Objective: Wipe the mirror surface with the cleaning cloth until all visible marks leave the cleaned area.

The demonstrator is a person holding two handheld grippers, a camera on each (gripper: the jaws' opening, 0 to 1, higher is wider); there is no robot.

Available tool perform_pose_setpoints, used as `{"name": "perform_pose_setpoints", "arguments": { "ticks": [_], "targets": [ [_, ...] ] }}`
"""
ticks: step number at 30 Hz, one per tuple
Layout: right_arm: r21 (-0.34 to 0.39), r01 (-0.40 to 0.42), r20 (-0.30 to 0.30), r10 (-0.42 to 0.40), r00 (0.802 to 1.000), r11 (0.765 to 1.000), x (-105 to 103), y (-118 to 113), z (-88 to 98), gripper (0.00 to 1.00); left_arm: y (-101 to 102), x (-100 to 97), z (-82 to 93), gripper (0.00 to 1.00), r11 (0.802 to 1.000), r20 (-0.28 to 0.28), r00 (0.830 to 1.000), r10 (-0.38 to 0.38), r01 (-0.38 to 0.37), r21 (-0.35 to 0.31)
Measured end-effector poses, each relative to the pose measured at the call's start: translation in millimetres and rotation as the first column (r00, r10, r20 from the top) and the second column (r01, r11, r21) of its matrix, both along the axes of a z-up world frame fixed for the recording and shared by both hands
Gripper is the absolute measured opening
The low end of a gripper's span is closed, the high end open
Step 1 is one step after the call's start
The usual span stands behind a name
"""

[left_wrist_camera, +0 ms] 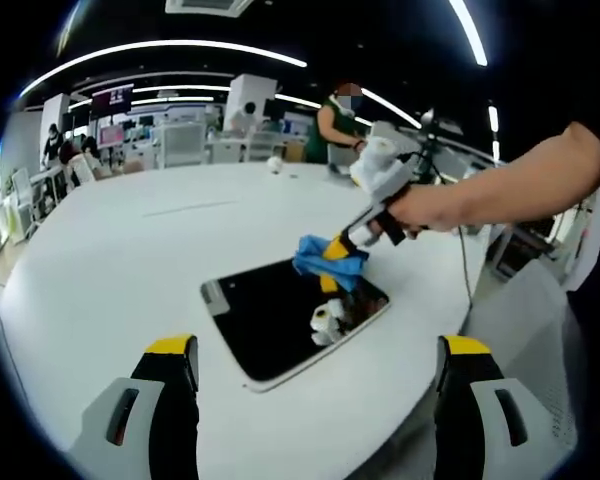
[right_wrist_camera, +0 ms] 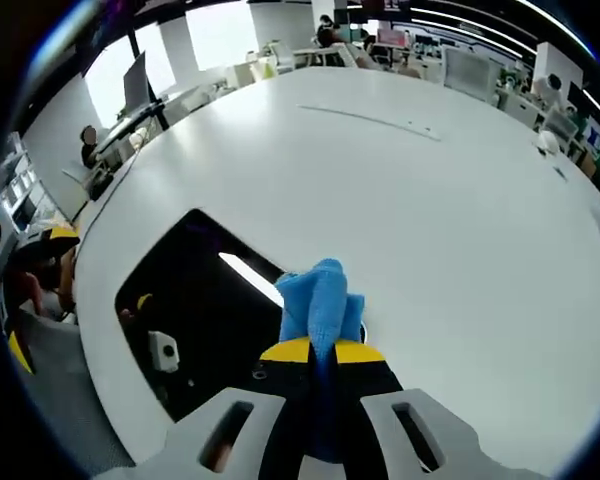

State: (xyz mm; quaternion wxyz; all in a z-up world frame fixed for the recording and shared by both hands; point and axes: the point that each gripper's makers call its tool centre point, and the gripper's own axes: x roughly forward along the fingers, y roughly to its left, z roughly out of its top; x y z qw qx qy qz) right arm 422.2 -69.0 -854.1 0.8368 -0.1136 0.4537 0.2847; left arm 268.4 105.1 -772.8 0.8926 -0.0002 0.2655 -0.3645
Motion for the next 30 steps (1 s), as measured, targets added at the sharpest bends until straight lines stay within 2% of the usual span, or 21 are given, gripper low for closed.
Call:
{"name": "perform_pose_setpoints", "arguments": {
  "ticks": [16,30],
  "targets": [
    [-0.003,-0.001,0.014,0.001,1.000,1.000,23.2,-0.8,0.1,0.01,0.4,0.6,-4.0,1.00,1.000,-0.003,1.000,0.019,-0.019,0.007],
    [0.005,-0.002,0.006,0.002,1.000,1.000,23.7,-0.4,-0.3,0.01,-0.1,-0.1,-7.2,1.00,1.000,-0.011,1.000,0.012,-0.012,0.017]
  ]
}}
